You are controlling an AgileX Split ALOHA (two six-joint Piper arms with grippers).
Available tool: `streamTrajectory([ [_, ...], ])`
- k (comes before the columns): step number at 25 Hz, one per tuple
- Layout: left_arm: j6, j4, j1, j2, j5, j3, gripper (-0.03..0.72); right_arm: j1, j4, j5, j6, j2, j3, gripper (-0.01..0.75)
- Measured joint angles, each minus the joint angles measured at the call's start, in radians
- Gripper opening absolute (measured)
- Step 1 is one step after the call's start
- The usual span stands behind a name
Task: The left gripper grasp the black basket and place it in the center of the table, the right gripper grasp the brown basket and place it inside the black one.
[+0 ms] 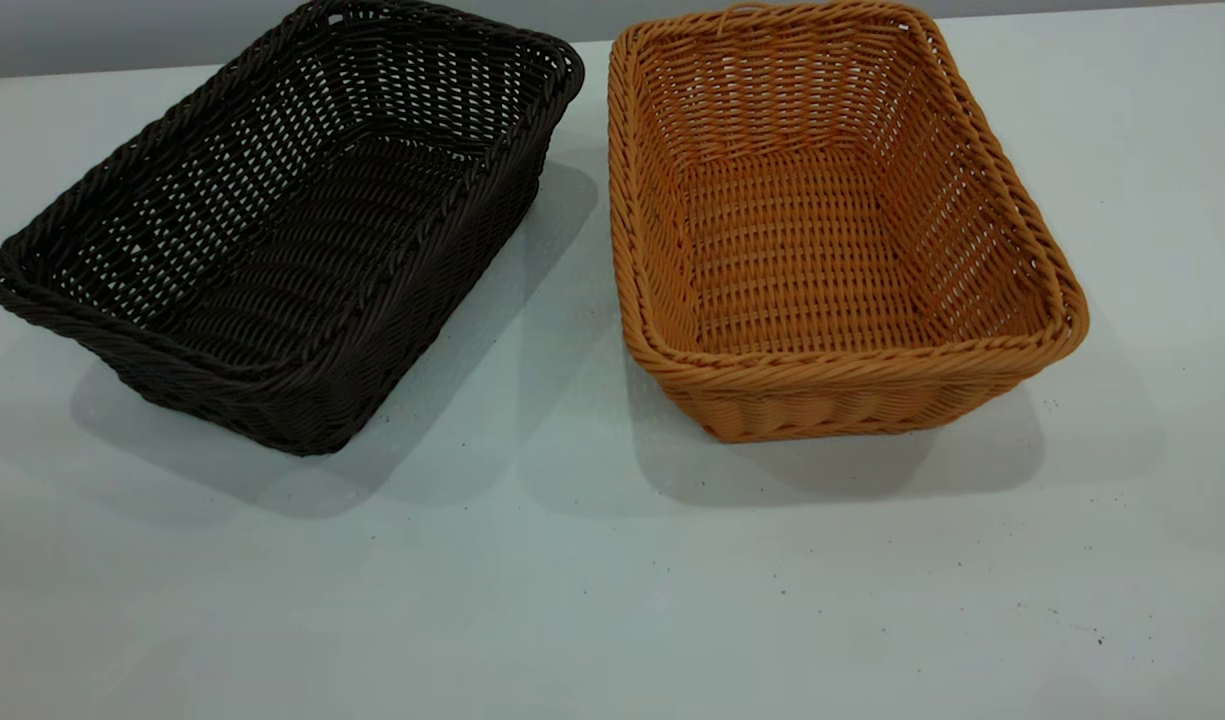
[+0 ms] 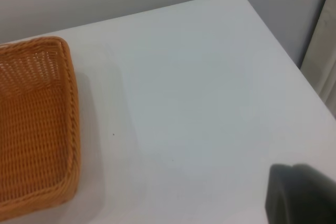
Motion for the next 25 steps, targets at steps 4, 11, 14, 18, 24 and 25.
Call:
streamTrajectory([
  [4, 0.0, 0.0, 0.0, 0.0, 0.0, 0.0, -0.001, 0.0, 0.0, 0.0, 0.0, 0.0, 0.0, 0.0],
  [11, 0.0, 0.0, -0.001, 0.0, 0.0, 0.0, -0.001, 0.0, 0.0, 0.0, 0.001, 0.0, 0.0, 0.0],
  [14, 0.0, -0.001, -0.001, 0.0, 0.0, 0.0, -0.001, 0.0, 0.004, 0.0, 0.007, 0.0, 0.0, 0.0],
  [18, 0.0, -0.001, -0.001, 0.0, -0.001, 0.0, -0.001, 0.0, 0.021, 0.0, 0.007, 0.0, 0.0, 0.0],
  [24, 0.003, -0.047, -0.001, 0.0, -0.024, -0.001, 0.027, 0.001, 0.061, 0.0, 0.007, 0.003, -0.002, 0.011],
  [25, 0.003, -0.062, -0.001, 0.0, -0.024, -0.001, 0.048, 0.006, 0.073, -0.001, 0.007, 0.01, -0.002, 0.025],
])
